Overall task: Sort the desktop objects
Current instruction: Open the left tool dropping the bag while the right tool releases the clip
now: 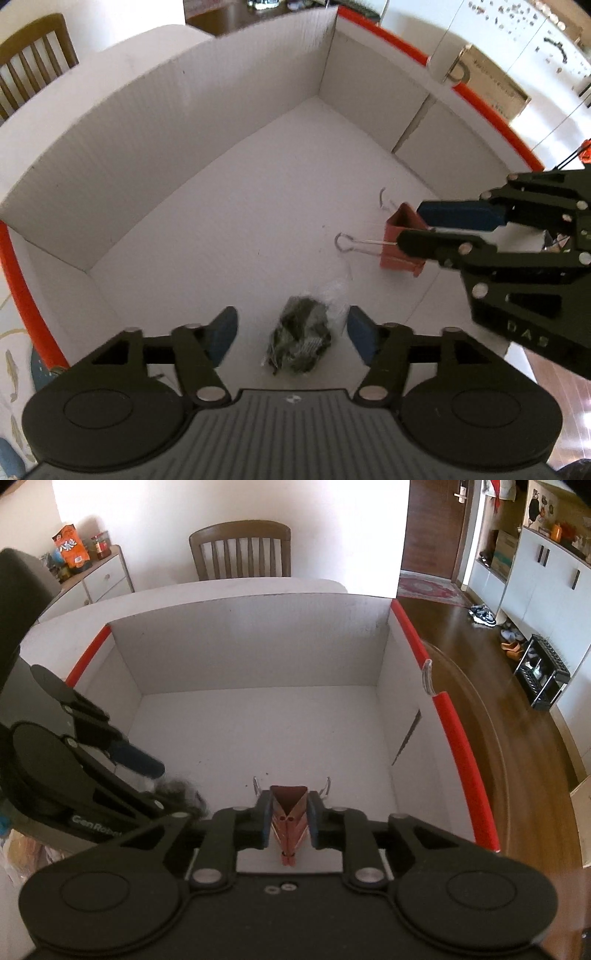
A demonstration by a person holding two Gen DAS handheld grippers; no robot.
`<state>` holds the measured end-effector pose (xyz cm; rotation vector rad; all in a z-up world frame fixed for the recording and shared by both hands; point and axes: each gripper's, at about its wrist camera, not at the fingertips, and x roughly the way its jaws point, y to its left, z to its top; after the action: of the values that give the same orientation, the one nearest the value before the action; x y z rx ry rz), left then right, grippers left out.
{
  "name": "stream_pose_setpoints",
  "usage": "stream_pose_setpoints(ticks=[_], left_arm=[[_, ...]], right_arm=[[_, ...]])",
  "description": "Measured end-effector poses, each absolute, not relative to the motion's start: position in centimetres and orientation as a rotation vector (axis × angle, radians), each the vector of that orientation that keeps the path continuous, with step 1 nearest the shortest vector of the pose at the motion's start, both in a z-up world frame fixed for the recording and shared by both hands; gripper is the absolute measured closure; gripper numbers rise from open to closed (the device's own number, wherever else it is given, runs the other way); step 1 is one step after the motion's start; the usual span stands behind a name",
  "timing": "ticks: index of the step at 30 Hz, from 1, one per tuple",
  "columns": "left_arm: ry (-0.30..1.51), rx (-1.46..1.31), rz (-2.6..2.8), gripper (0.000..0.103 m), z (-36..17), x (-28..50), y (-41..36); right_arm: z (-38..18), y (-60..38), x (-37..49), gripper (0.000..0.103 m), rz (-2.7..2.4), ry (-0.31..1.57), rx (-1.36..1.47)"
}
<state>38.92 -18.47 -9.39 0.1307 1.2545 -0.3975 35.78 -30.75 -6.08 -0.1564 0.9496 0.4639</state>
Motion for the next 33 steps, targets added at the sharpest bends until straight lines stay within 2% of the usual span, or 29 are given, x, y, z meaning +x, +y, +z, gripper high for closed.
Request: stream_pose_setpoints(ticks=[3, 7, 12, 14, 16, 19, 27, 33], left_arm=[[1.228, 0.115, -0.383, 0.036, -8.7, 38.9, -18.3], [1.155, 0.088, -0.382, 0.036, -7.6, 38.3, -18.0], [1.059, 0.028, -0.386, 0.036, -5.1, 36.9, -16.5], [1.026, 0.004, -0.380, 0.036, -4.4, 36.4, -16.1], [0.996, -0.006, -0.373, 0.036, -3.8, 36.0, -16.0], [0.953, -0.001, -0.360, 0.036, -2.6, 34.9, -15.6], [0.880, -0.004, -0.372, 0.036, -0.9, 32.3, -15.2], [0.841, -0.027, -0.367, 0.028, -0.4, 30.3, -14.0]], right_arm=[[-5.7, -30.8, 35.6, 0.076, 0.468, 0.940, -0.157], [-4.7, -31.1, 35.2, 0.062, 0.478, 0.915, -0.149], [-3.3, -31.9, 34.5, 0.056, 0.485, 0.888, -0.122], [-2.8, -32.3, 34.2, 0.044, 0.489, 0.877, -0.110], [-2.3, -32.5, 33.7, 0.043, 0.500, 0.865, -0.102], [-1.7, -32.9, 33.0, 0.035, 0.514, 0.851, -0.092], [0.3, -32.7, 30.9, 0.022, 0.555, 0.786, -0.050], [1.3, -31.7, 29.3, 0.018, 0.558, 0.736, -0.042]])
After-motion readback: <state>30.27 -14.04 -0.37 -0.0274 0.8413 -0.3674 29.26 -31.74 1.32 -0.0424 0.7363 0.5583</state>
